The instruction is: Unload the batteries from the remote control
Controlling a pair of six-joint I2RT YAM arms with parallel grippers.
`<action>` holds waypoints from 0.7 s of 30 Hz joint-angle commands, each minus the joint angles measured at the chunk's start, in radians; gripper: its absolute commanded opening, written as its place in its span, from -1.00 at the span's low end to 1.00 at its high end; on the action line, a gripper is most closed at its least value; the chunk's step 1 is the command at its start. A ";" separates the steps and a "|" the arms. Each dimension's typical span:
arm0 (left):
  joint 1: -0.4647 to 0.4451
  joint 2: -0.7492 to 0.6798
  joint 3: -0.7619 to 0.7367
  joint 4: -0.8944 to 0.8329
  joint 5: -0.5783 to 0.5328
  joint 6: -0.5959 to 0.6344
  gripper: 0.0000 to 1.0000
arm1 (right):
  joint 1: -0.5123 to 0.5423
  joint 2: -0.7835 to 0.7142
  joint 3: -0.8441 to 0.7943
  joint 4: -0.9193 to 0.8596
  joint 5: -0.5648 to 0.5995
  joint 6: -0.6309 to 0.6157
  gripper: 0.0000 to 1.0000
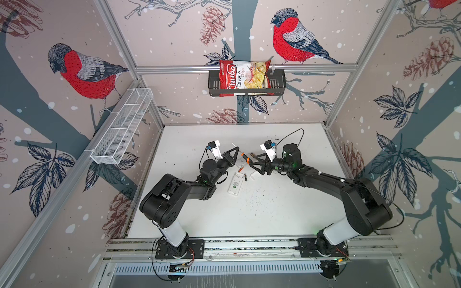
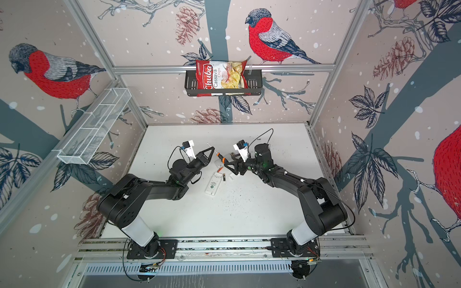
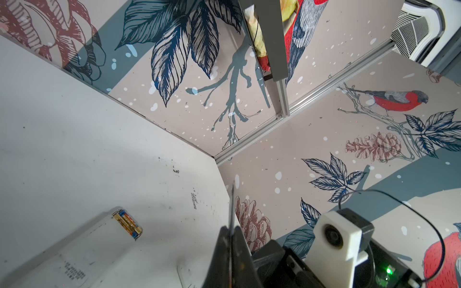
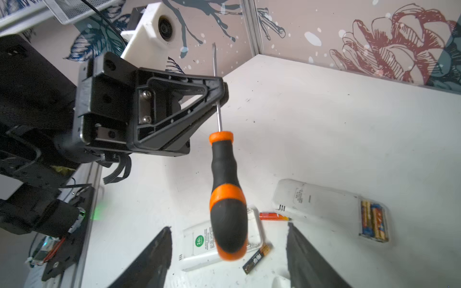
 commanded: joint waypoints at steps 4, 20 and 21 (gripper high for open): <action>-0.014 -0.054 0.037 -0.118 -0.064 -0.125 -1.00 | -0.003 0.084 -0.112 0.597 -0.058 0.390 0.53; -0.075 -0.130 0.007 -0.186 -0.209 -0.199 -1.00 | 0.023 0.336 -0.055 1.153 -0.070 0.809 0.38; -0.077 -0.128 0.006 -0.183 -0.214 -0.200 -1.00 | 0.028 0.336 -0.048 1.141 -0.069 0.805 0.38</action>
